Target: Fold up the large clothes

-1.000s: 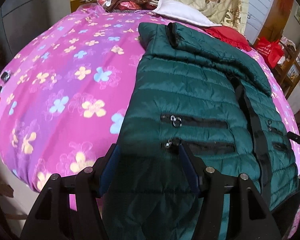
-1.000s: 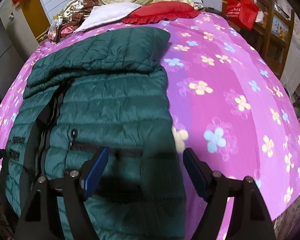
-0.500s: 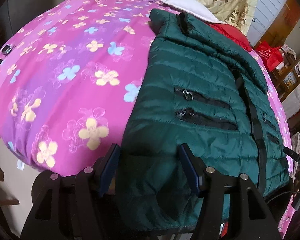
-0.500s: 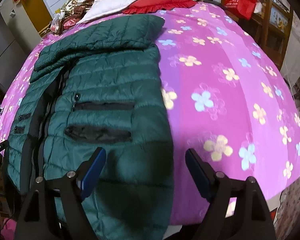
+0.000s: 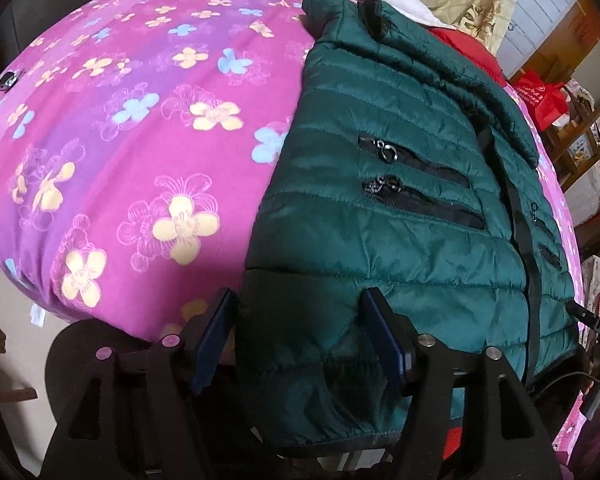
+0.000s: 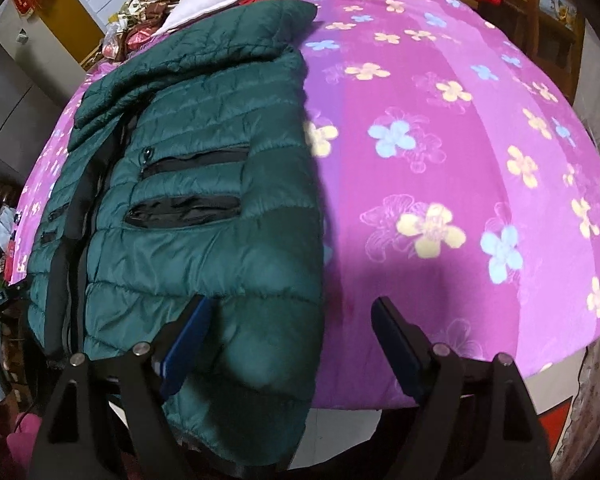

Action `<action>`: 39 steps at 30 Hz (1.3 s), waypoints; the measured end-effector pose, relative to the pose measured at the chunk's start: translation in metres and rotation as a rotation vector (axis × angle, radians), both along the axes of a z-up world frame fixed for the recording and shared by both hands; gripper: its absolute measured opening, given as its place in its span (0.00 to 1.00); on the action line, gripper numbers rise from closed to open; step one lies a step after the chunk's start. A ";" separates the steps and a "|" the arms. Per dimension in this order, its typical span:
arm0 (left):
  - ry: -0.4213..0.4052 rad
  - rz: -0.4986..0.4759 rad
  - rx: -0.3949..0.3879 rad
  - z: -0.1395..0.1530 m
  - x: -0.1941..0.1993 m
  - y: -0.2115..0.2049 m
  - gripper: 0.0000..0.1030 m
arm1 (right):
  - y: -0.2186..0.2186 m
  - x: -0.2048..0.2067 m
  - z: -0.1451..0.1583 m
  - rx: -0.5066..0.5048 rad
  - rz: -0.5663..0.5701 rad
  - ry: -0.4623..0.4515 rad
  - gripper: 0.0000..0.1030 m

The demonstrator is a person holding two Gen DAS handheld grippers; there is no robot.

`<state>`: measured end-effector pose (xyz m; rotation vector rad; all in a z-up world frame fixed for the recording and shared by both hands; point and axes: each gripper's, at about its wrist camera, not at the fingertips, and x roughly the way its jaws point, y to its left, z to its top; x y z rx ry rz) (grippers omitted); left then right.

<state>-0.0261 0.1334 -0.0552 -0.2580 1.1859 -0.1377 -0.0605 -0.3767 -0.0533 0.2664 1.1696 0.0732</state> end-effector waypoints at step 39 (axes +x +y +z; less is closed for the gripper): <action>-0.044 -0.064 0.117 0.012 -0.016 -0.025 0.06 | 0.050 -0.010 0.005 0.014 0.302 -0.117 0.20</action>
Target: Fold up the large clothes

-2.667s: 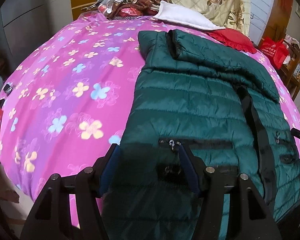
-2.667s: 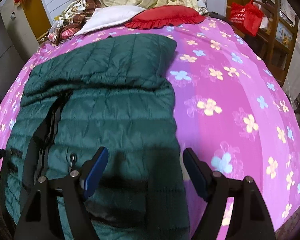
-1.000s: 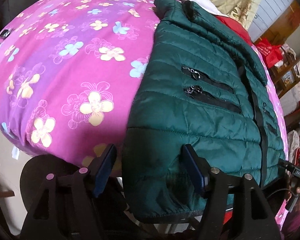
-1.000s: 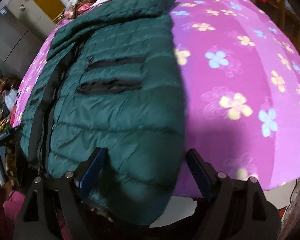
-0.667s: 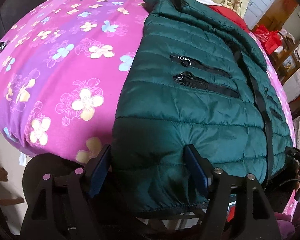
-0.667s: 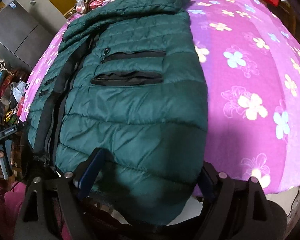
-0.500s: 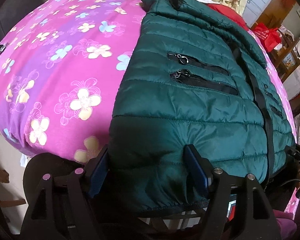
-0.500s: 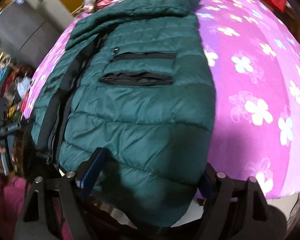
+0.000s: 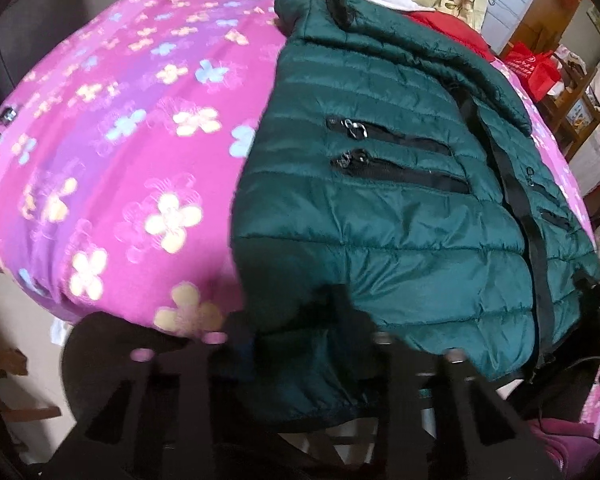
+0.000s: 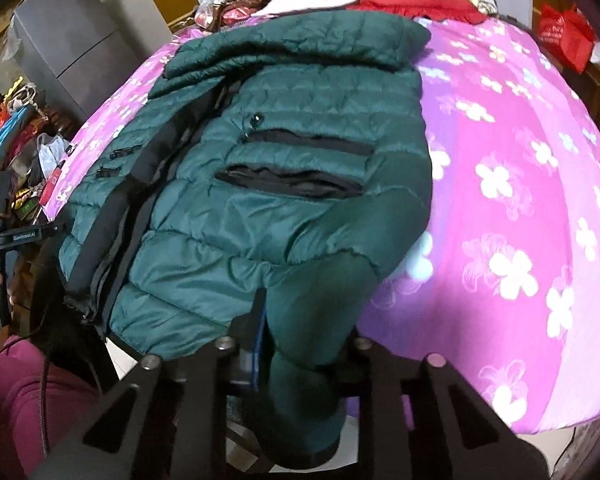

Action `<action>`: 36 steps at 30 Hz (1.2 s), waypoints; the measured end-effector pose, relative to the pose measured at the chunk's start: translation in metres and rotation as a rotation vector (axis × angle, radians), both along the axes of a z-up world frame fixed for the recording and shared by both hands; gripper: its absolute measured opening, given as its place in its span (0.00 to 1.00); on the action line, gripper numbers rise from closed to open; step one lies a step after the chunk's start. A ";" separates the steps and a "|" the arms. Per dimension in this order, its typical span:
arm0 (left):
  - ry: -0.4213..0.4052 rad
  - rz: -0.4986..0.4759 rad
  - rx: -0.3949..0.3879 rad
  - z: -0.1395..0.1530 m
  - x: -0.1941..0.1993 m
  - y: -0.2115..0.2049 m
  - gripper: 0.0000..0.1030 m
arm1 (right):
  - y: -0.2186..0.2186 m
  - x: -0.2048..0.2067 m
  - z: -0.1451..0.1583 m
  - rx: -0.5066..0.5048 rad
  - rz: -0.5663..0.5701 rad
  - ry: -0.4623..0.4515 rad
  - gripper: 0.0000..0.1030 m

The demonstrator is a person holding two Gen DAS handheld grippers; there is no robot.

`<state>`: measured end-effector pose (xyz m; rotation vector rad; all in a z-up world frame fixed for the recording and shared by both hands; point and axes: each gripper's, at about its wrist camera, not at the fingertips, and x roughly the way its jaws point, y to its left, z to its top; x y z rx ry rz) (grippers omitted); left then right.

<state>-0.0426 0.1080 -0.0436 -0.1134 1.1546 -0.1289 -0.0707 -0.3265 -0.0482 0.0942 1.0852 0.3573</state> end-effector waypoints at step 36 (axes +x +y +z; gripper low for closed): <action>-0.409 0.110 0.020 0.139 0.141 -0.021 0.00 | -0.032 0.130 0.122 0.071 -0.162 -0.280 0.18</action>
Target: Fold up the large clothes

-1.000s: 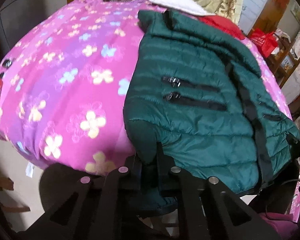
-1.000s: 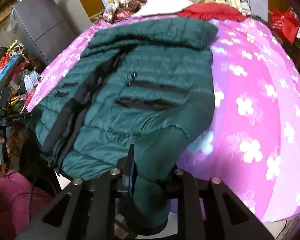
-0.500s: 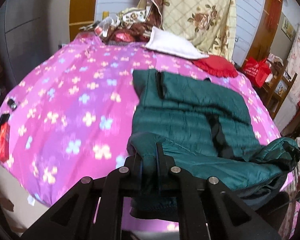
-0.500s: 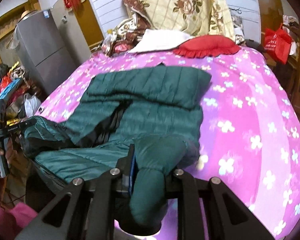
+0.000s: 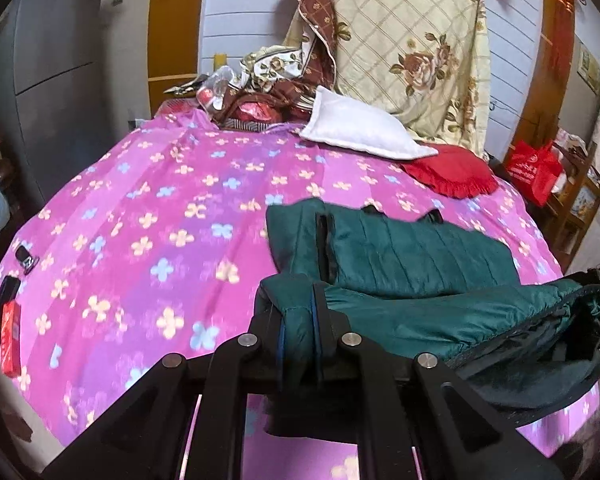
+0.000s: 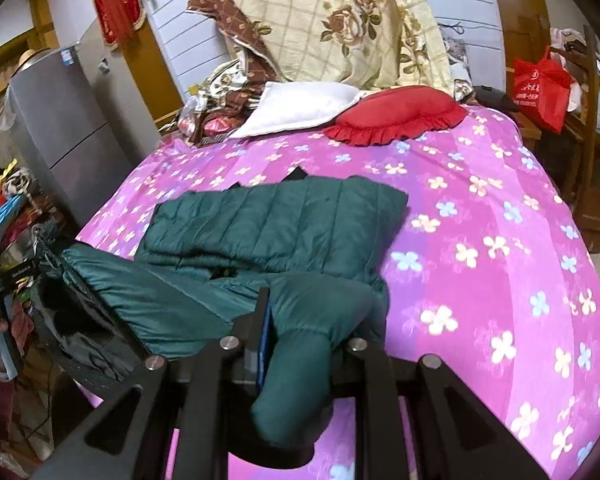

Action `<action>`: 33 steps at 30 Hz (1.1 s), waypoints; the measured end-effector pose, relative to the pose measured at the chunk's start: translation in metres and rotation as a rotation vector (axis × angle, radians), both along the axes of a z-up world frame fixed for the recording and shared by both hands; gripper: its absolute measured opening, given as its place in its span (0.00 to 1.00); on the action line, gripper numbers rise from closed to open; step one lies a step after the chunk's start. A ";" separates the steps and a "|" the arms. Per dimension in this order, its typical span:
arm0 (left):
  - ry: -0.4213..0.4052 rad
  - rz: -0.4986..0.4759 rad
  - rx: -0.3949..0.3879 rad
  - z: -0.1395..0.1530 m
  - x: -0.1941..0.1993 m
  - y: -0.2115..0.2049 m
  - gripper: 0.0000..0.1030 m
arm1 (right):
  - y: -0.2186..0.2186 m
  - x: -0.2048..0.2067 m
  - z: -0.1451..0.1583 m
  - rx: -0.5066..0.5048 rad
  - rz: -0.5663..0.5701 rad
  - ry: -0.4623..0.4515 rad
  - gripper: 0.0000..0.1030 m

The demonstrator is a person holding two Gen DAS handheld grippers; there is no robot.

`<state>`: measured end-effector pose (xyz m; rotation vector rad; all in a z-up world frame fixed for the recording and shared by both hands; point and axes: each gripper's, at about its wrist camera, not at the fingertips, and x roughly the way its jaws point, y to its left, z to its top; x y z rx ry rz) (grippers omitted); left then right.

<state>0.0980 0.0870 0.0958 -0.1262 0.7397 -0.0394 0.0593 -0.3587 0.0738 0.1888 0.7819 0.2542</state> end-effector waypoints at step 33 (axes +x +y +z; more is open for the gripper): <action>0.001 0.171 0.081 -0.025 0.174 -0.029 0.00 | -0.016 0.181 -0.013 -0.008 -0.192 0.038 0.18</action>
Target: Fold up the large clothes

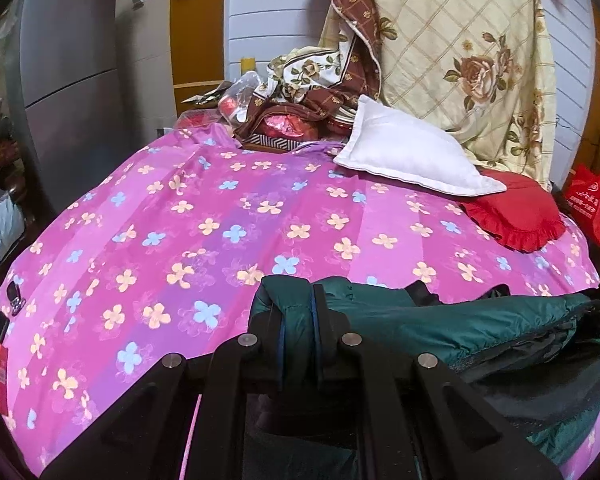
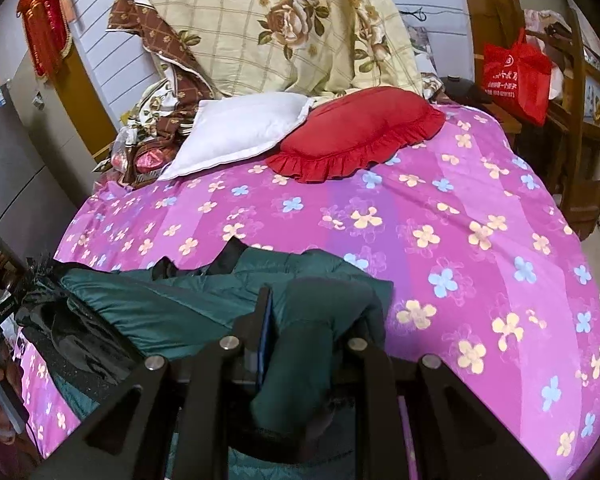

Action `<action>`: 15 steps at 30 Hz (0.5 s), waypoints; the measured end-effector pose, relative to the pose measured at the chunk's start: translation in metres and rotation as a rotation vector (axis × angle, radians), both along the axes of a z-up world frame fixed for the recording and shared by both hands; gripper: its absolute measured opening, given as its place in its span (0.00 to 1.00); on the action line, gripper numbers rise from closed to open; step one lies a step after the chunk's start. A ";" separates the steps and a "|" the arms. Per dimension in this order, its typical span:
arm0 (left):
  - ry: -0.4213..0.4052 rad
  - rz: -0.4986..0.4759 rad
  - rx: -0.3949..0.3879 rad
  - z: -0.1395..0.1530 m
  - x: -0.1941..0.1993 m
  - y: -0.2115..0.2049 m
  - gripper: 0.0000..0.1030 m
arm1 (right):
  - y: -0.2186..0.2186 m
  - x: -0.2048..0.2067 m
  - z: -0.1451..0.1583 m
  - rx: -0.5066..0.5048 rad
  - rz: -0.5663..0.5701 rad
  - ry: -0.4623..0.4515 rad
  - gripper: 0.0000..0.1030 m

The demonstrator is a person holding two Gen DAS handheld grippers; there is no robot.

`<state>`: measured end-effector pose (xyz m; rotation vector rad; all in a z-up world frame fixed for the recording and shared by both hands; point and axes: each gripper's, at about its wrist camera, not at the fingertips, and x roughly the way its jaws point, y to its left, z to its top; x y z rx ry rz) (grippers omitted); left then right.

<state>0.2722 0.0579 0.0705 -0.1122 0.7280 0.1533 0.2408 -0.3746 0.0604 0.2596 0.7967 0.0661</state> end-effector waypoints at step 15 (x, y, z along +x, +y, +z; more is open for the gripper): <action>0.059 0.033 0.015 -0.056 0.041 -0.004 0.00 | 0.001 0.054 -0.063 0.000 -0.059 0.084 0.19</action>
